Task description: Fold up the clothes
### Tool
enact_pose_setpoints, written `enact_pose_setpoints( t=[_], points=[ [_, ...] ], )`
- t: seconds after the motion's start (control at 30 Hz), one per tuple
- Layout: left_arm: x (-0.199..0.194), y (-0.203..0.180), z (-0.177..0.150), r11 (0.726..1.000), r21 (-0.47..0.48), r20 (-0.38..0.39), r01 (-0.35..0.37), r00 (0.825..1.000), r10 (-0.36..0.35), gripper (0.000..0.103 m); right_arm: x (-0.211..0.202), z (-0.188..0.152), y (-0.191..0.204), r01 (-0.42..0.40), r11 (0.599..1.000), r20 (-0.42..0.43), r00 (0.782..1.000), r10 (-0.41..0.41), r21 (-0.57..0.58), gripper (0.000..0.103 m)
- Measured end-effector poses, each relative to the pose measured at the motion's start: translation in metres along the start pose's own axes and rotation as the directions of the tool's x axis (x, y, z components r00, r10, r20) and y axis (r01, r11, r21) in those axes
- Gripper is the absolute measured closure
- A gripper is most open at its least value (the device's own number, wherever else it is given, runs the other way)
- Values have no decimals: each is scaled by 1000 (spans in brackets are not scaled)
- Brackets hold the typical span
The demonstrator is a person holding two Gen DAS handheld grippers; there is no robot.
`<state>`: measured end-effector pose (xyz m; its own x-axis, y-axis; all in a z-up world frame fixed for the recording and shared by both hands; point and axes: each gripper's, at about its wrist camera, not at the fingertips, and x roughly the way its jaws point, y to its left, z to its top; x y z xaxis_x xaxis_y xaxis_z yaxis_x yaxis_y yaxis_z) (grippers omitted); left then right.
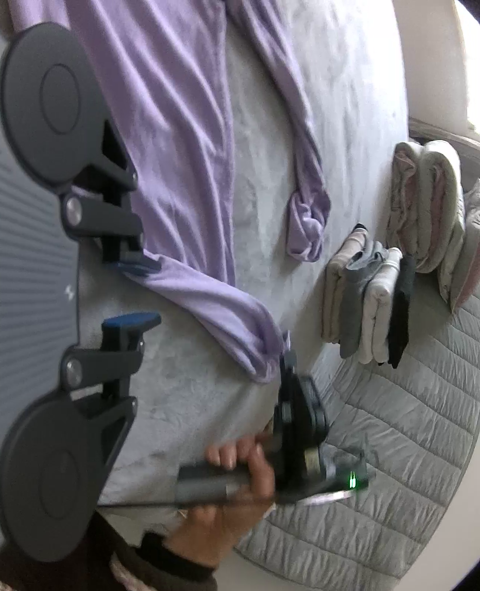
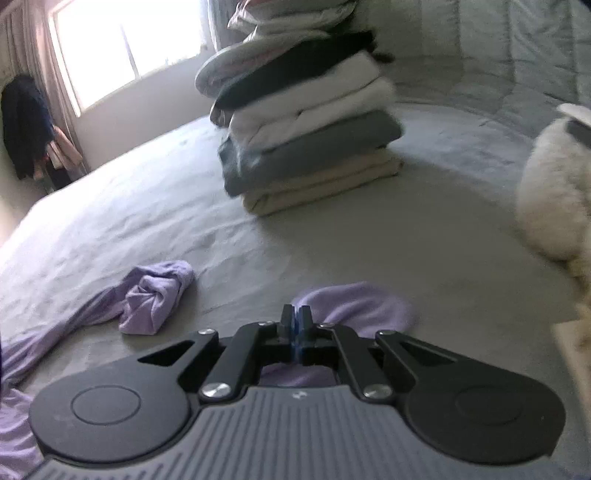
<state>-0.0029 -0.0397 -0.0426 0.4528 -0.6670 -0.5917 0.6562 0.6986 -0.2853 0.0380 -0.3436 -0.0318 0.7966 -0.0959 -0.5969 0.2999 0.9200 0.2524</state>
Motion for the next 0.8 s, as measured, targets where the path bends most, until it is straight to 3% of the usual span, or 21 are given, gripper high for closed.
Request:
enact_pose_setpoints(
  t=[0.13, 0.33, 0.47, 0.57, 0.63, 0.67, 0.8],
  points=[
    [-11, -7, 0, 997, 63, 39, -50, 998, 48, 68, -33, -5, -23, -16, 999, 18, 1000, 16, 31, 102],
    [-9, -24, -5, 984, 156, 56, -89, 995, 82, 67, -65, -17, -49, -40, 998, 8, 999, 39, 45, 103],
    [-1, -49, -16, 941, 324, 44, -100, 995, 91, 67, -83, -25, -57, -32, 999, 9, 999, 32, -1, 103],
    [7, -63, -23, 909, 396, 40, -131, 991, 125, 67, -91, -32, -66, -47, 999, -6, 999, 47, -3, 103],
    [10, -66, -23, 904, 401, 50, -148, 989, 139, 67, -95, -37, -73, -70, 998, -12, 997, 70, 5, 98],
    [12, -68, -23, 903, 401, 57, -155, 988, 144, 67, -94, -39, -74, -75, 997, -17, 997, 75, 9, 89],
    [21, -75, -14, 911, 374, 77, -174, 985, 157, 67, -86, -40, -74, -91, 996, -23, 996, 91, 7, 87]
  ],
)
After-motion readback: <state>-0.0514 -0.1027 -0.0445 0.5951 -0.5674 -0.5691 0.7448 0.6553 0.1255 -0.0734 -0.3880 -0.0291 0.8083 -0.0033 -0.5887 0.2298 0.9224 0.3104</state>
